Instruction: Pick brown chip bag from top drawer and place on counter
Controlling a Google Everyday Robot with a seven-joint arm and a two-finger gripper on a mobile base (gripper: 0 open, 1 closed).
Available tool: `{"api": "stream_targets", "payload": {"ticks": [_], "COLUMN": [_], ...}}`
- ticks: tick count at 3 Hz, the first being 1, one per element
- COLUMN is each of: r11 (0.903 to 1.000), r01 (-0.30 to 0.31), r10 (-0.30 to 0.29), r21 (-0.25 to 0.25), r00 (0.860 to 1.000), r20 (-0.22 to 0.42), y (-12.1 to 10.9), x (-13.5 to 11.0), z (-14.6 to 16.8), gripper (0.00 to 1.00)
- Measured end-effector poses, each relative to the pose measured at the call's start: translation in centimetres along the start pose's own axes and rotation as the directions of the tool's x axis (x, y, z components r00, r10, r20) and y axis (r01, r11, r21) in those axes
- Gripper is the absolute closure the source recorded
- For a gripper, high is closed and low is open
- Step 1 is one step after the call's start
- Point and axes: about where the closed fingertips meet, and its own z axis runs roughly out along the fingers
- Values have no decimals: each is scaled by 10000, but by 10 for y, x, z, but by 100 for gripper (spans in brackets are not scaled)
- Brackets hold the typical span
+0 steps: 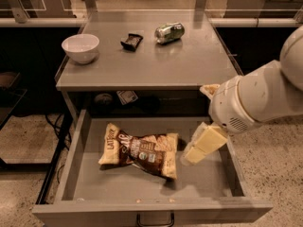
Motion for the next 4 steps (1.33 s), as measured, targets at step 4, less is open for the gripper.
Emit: {"api": "stream_targets", "payload": {"ticks": [4], "r11": [9950], "r01": [-214], "r10": [173], "r21": [973], "r00": [9989], "r20": [425], "y": [-14], "x": [0], "z": [89], "gripper": [0]}}
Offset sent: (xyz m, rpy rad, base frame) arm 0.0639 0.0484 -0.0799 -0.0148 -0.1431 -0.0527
